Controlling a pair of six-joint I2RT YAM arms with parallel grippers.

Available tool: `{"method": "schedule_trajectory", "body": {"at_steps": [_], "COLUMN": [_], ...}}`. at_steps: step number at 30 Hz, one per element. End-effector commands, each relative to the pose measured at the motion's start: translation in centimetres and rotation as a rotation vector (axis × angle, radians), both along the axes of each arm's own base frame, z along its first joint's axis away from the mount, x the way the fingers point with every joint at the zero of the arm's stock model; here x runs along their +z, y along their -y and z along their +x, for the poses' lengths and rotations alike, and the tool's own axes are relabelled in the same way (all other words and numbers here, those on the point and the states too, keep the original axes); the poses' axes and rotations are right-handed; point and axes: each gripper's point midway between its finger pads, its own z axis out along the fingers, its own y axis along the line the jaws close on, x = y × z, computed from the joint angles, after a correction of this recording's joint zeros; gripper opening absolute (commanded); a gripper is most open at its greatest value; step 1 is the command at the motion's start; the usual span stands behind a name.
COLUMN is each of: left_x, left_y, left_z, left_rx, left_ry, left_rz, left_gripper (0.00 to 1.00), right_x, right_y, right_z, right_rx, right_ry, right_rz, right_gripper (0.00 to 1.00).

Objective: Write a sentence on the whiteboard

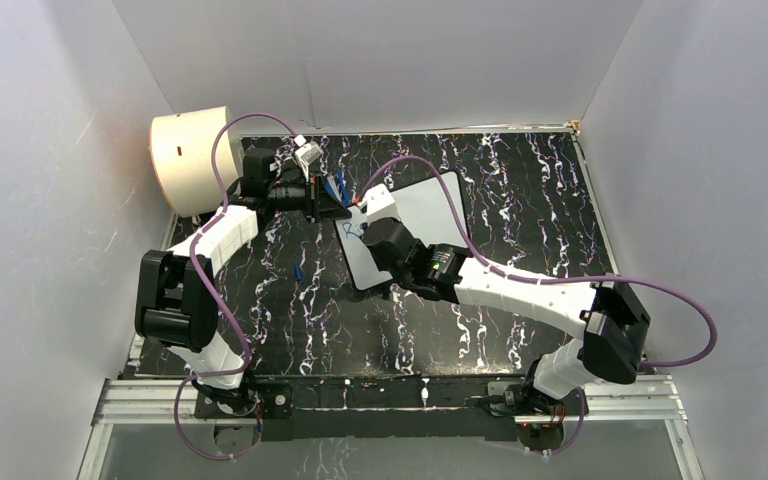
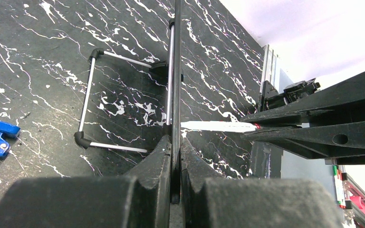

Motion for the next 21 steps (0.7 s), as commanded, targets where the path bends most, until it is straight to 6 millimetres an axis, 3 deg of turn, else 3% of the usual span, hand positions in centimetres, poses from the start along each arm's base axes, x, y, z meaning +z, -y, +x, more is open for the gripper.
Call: {"method": "schedule_trajectory", "body": {"at_steps": [1,21], "left_x": [2.2,2.2], "left_y": [0.1,0.1], "left_z": [-0.9,-0.9], "left_rx": [-0.019,-0.023], "left_ry": [0.052,0.052], "left_rz": [-0.017,-0.019], "left_gripper": [0.00,0.00], "right_x": [0.9,1.5], "right_y": [-0.4,1.2], "right_z": [0.9,1.6], "right_rx": [-0.025,-0.092], "right_ry": [0.020,0.049], "right_rz": [0.038,0.024], "right_gripper": [0.00,0.00]}}
